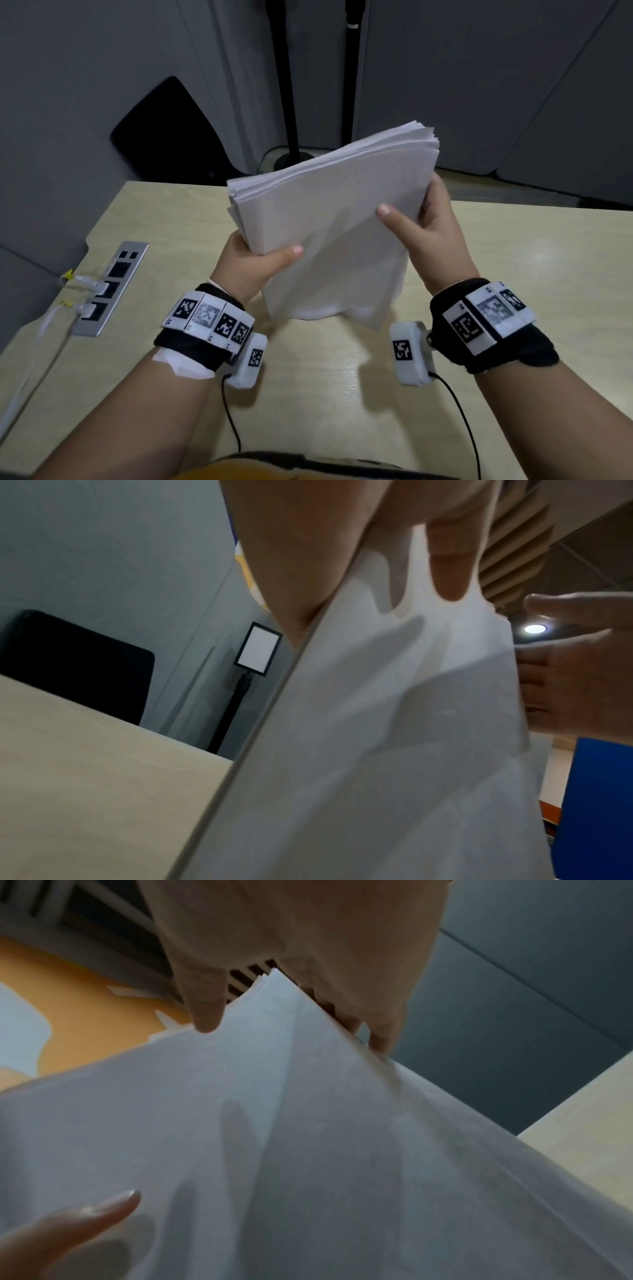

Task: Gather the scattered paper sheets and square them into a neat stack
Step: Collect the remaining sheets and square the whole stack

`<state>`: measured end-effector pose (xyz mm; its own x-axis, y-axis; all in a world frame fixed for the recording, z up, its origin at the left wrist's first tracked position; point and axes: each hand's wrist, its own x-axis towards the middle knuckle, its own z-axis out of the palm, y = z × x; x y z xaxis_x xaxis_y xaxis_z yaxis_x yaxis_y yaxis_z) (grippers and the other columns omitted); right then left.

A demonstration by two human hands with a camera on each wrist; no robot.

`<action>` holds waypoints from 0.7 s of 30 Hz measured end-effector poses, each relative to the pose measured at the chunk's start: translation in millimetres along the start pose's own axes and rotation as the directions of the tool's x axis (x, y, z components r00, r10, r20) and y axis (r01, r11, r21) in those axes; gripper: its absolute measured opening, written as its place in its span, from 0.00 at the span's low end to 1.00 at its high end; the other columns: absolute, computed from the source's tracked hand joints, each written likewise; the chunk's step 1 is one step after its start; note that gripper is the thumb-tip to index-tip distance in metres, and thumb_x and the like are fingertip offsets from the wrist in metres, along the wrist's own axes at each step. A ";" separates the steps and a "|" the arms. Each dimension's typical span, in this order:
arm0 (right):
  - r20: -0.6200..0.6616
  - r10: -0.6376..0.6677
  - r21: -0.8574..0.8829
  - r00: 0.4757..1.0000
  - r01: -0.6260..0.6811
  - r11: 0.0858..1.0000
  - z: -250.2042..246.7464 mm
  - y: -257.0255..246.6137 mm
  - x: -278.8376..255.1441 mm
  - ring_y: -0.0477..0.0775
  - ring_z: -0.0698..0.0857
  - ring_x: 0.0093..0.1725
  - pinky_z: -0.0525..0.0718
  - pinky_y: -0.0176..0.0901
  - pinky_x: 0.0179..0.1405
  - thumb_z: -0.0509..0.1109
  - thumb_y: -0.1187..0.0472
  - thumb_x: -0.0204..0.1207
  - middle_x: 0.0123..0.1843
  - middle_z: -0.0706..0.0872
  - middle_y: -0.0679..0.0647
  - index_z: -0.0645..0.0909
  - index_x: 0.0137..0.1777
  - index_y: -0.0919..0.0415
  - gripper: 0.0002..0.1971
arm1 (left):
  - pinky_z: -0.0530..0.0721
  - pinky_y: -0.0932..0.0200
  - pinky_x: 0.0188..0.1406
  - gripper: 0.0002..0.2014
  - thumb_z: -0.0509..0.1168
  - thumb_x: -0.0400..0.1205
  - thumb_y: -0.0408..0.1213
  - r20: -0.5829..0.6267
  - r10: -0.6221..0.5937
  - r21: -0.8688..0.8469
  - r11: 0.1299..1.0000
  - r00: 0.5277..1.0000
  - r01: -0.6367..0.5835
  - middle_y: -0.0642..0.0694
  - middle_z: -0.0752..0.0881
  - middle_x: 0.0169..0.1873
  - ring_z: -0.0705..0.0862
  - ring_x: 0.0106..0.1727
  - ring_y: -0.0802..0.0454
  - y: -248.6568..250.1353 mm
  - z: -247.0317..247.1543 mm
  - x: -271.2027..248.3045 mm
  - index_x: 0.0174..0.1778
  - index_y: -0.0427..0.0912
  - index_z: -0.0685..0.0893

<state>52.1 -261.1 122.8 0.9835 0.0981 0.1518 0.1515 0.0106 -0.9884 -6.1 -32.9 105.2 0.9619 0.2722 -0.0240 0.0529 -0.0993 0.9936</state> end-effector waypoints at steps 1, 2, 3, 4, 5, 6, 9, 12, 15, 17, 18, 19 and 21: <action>0.023 0.000 0.003 1.000 0.000 1.000 1.4 -1.0 -0.5 0.43 0.81 0.68 0.81 0.50 0.67 0.77 0.56 0.70 0.71 0.80 0.45 0.63 0.80 0.55 0.39 | 0.87 0.48 0.56 0.17 0.80 0.56 0.49 -0.004 0.001 -0.005 1.000 1.000 -0.001 0.48 0.92 0.48 0.90 0.53 0.51 -0.3 -1.0 0.5 0.40 0.60 0.91; 0.016 -0.004 0.005 1.000 0.004 1.000 2.4 -0.3 -0.8 0.42 0.80 0.68 0.81 0.50 0.67 0.76 0.55 0.70 0.71 0.79 0.44 0.63 0.80 0.55 0.39 | 0.87 0.47 0.57 0.16 0.80 0.56 0.50 -0.020 -0.002 -0.002 1.000 1.000 0.001 0.48 0.92 0.48 0.90 0.53 0.51 -0.4 -2.1 1.3 0.39 0.59 0.91; -0.002 -0.005 0.006 1.000 0.005 1.000 2.9 1.2 -0.9 0.42 0.79 0.70 0.80 0.51 0.69 0.76 0.53 0.70 0.73 0.78 0.44 0.62 0.80 0.54 0.40 | 0.87 0.46 0.58 0.15 0.80 0.57 0.51 -0.037 -0.005 0.007 1.000 0.999 0.005 0.49 0.92 0.47 0.90 0.52 0.52 -0.3 -3.1 2.0 0.39 0.58 0.91; -0.017 0.000 0.001 1.000 0.000 1.000 3.5 2.3 -0.9 0.43 0.77 0.72 0.77 0.53 0.72 0.76 0.51 0.69 0.75 0.76 0.44 0.60 0.82 0.54 0.43 | 0.87 0.45 0.58 0.13 0.79 0.58 0.51 -0.048 -0.007 0.014 1.000 0.999 0.007 0.49 0.92 0.47 0.90 0.52 0.53 -0.3 -3.8 2.9 0.38 0.58 0.90; -0.033 -0.001 -0.026 0.999 0.000 1.000 4.5 3.3 -0.4 0.44 0.74 0.75 0.74 0.52 0.75 0.76 0.47 0.69 0.77 0.73 0.45 0.57 0.83 0.53 0.45 | 0.87 0.44 0.58 0.11 0.79 0.59 0.51 -0.052 -0.008 0.019 1.000 0.999 0.009 0.50 0.92 0.45 0.90 0.51 0.53 0.5 -3.6 2.9 0.37 0.59 0.91; -0.065 -0.026 -0.107 0.998 0.019 0.994 6.0 1.4 -0.3 0.45 0.69 0.79 0.69 0.47 0.78 0.76 0.45 0.69 0.80 0.69 0.46 0.55 0.84 0.53 0.47 | 0.87 0.44 0.58 0.10 0.79 0.61 0.51 -0.048 -0.005 0.021 1.000 0.999 0.006 0.51 0.92 0.44 0.90 0.50 0.54 1.3 -3.3 2.8 0.37 0.61 0.91; -0.135 -0.376 -0.511 0.917 0.261 0.819 12.0 -24.5 -4.1 0.49 0.54 0.84 0.54 0.34 0.82 0.75 0.44 0.72 0.86 0.53 0.58 0.53 0.84 0.63 0.49 | 0.87 0.44 0.57 0.10 0.80 0.60 0.48 -0.025 0.012 0.032 0.999 1.000 -0.011 0.55 0.92 0.40 0.90 0.48 0.57 4.1 -2.1 2.2 0.35 0.64 0.91; 0.102 -0.643 -0.693 0.759 0.518 0.501 24.1 -58.6 -8.9 0.59 0.56 0.84 0.55 0.67 0.81 0.74 0.44 0.73 0.84 0.56 0.67 0.60 0.81 0.68 0.44 | 0.86 0.40 0.58 0.16 0.81 0.56 0.47 0.022 0.020 -0.014 1.000 1.000 -0.020 0.48 0.92 0.45 0.90 0.53 0.50 5.9 -1.7 0.5 0.39 0.62 0.92; 0.466 -0.447 -0.768 0.764 0.600 0.224 38.8 -65.8 -8.7 0.56 0.59 0.84 0.51 0.69 0.81 0.72 0.40 0.71 0.84 0.62 0.55 0.65 0.82 0.55 0.41 | 0.85 0.37 0.60 0.18 0.80 0.58 0.43 0.087 0.056 -0.049 0.997 0.995 -0.052 0.40 0.91 0.50 0.88 0.56 0.42 5.7 -3.1 -1.8 0.45 0.57 0.91; 0.491 -0.393 -0.769 0.777 0.599 0.223 44.5 -66.4 -13.7 0.55 0.57 0.85 0.51 0.70 0.80 0.72 0.41 0.71 0.85 0.61 0.53 0.63 0.83 0.54 0.42 | 0.86 0.43 0.58 0.18 0.80 0.61 0.42 0.114 0.089 -0.022 0.996 0.989 -0.087 0.46 0.92 0.48 0.89 0.55 0.48 4.0 -3.9 -1.1 0.46 0.61 0.90; 0.470 -0.420 -0.765 0.776 0.596 0.244 46.4 -67.4 -15.6 0.55 0.56 0.85 0.52 0.70 0.80 0.71 0.41 0.71 0.85 0.59 0.54 0.62 0.83 0.55 0.42 | 0.86 0.46 0.58 0.18 0.80 0.64 0.40 0.125 0.101 0.001 0.995 0.987 -0.102 0.49 0.92 0.48 0.89 0.54 0.51 3.1 -3.5 0.4 0.47 0.63 0.90; 0.462 -0.436 -0.763 0.772 0.596 0.248 48.3 -68.6 -16.8 0.55 0.56 0.85 0.53 0.69 0.80 0.70 0.41 0.72 0.85 0.58 0.54 0.61 0.83 0.56 0.42 | 0.86 0.48 0.59 0.19 0.79 0.66 0.37 0.136 0.113 0.019 0.993 0.984 -0.116 0.52 0.91 0.48 0.88 0.55 0.54 2.4 -2.7 2.1 0.47 0.66 0.89; 0.512 -0.384 -0.764 0.768 0.612 0.205 51.7 -69.2 -17.3 0.54 0.59 0.84 0.53 0.69 0.81 0.72 0.43 0.71 0.84 0.62 0.53 0.64 0.82 0.56 0.41 | 0.85 0.50 0.60 0.19 0.76 0.70 0.38 0.138 0.134 0.078 0.986 0.981 -0.146 0.62 0.91 0.48 0.87 0.54 0.61 -0.5 -0.6 5.6 0.47 0.72 0.87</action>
<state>19.5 -212.1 188.3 0.6470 0.5809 0.4938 0.7079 -0.6983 -0.1061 -0.9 -30.7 104.7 0.9881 0.1214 0.0947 -0.0673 -0.2123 0.9749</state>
